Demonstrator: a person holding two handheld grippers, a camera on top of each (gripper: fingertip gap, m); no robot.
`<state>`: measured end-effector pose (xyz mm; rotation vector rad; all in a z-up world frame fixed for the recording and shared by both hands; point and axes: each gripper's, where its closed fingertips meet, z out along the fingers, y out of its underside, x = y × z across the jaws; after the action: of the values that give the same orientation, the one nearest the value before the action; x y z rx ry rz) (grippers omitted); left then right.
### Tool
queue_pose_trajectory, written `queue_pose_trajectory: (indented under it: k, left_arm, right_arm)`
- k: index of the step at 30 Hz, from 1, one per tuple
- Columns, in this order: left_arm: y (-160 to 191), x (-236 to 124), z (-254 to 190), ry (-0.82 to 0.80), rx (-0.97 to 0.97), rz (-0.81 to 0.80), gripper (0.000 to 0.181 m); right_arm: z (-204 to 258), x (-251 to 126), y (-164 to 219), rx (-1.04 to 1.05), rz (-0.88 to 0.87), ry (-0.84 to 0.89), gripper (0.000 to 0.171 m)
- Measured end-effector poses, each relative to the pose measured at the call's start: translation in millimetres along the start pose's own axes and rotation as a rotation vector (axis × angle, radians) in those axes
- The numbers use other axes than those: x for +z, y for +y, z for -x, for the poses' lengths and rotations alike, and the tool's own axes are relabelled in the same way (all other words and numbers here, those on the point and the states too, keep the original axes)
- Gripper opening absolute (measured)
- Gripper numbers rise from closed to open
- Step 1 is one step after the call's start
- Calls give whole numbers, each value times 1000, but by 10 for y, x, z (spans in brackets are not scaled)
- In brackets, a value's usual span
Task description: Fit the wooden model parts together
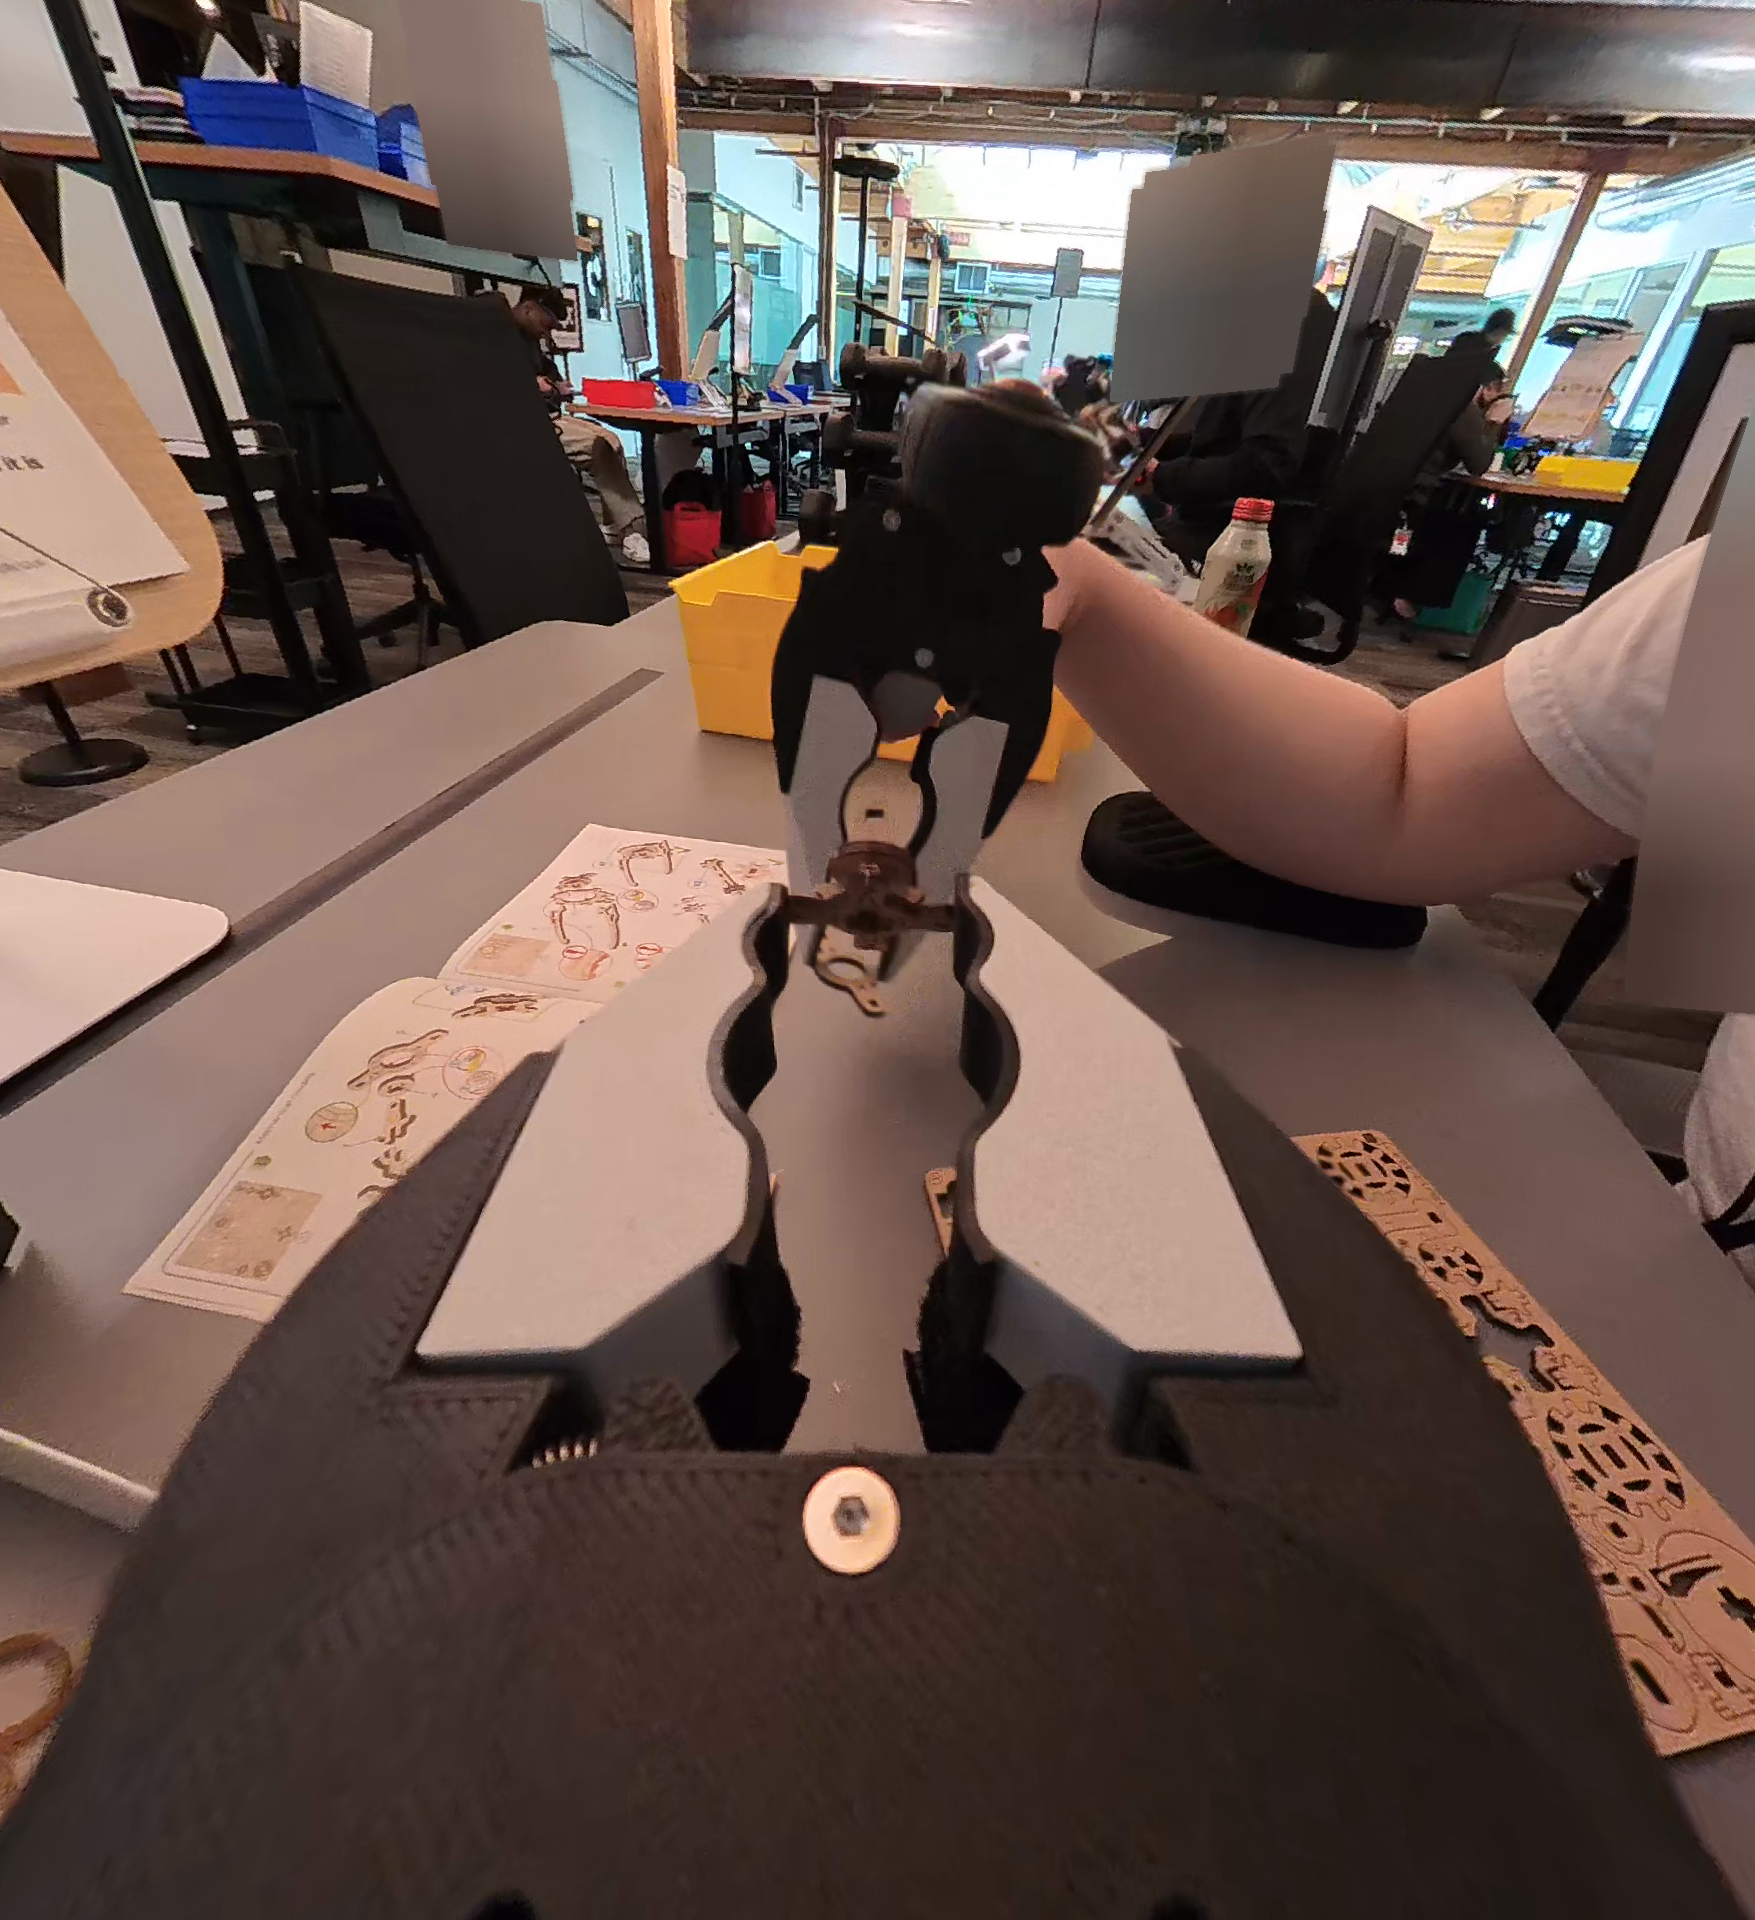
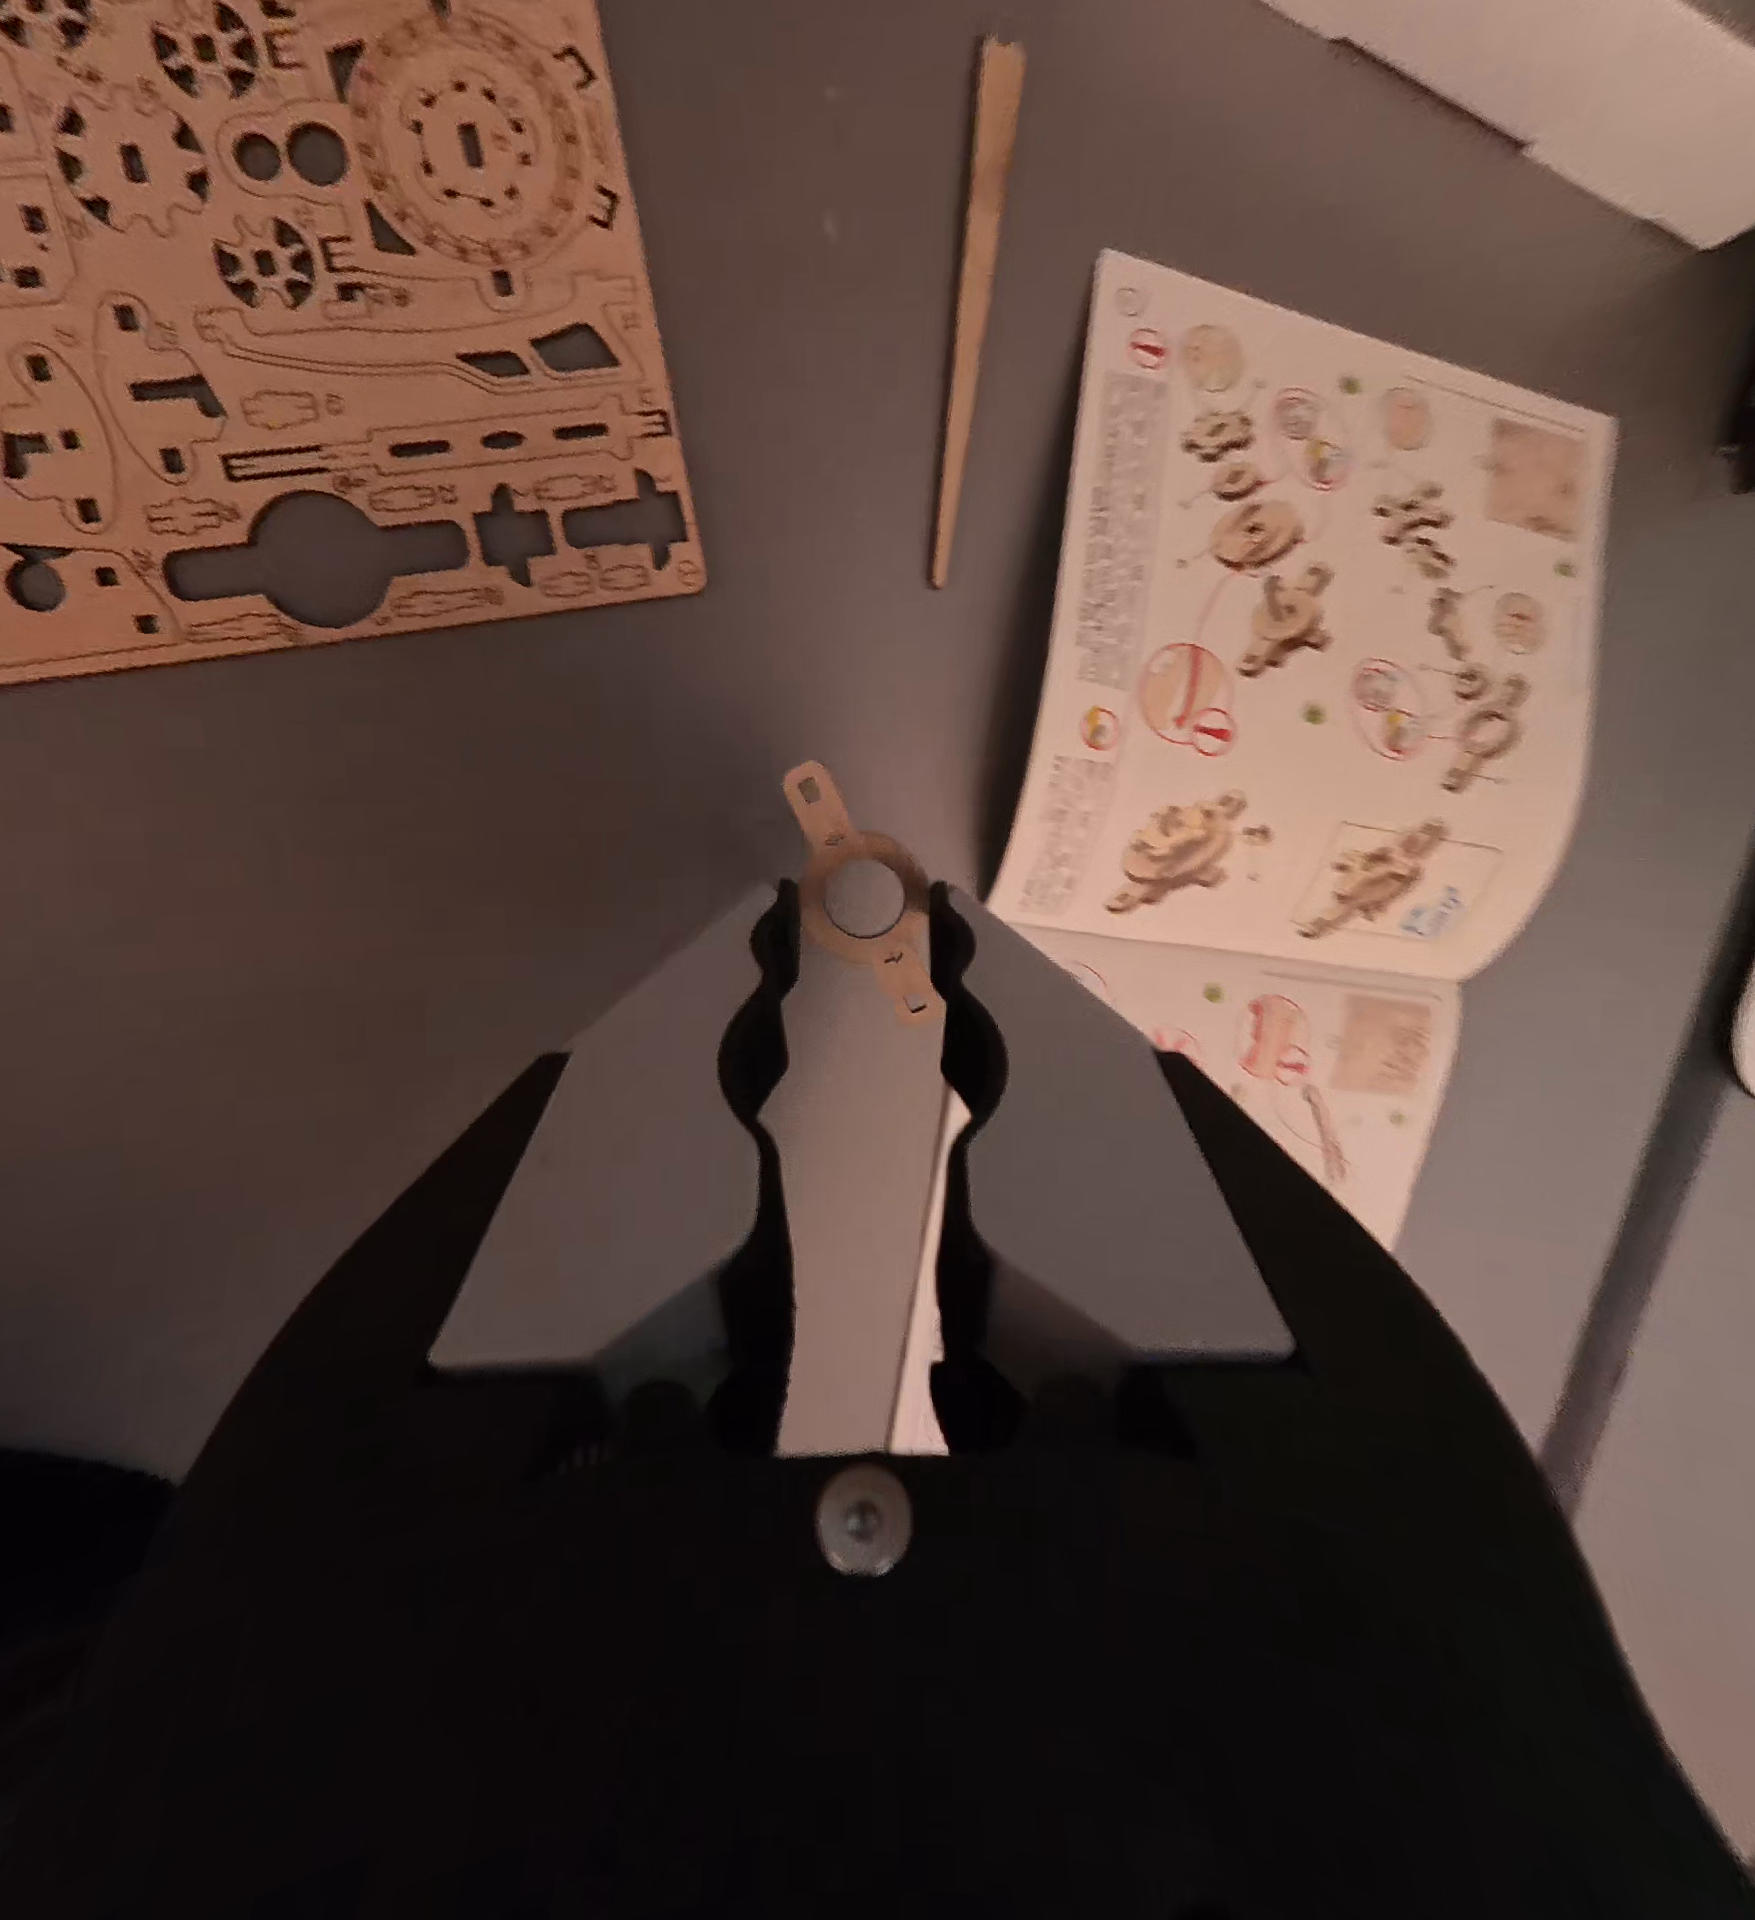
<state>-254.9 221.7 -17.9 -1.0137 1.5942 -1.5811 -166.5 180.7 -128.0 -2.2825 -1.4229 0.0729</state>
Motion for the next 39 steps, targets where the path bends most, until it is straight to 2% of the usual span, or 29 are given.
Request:
queue_pose_trajectory:
  k: [3,9,15,19,23,29,39]
  left_arm:
    - [3,6,-28,22,-11,-2,30]
    - [-111,-38,-77,69,-55,-67,29]
    - [-329,-143,-132,153,-144,-205,30]
    - [-361,-154,-153,183,-171,-227,30]
    - [-368,-144,-173,199,-182,-232,30]
    - [-354,-126,-187,194,-162,-222,30]
    - [-338,-110,-195,205,-174,-217,30]
  right_arm:
    - [-89,-134,-34,-12,-29,67,24]
    - [-231,-572,-367,-34,-245,206,24]
    - [-508,-1200,-664,12,-527,438,24]
    - [-624,-1659,-781,56,-714,575,24]
    - [-674,-1964,-810,98,-821,662,23]
    - [-746,-2198,-801,161,-908,748,24]
    - [-809,-2302,-781,236,-988,769,24]
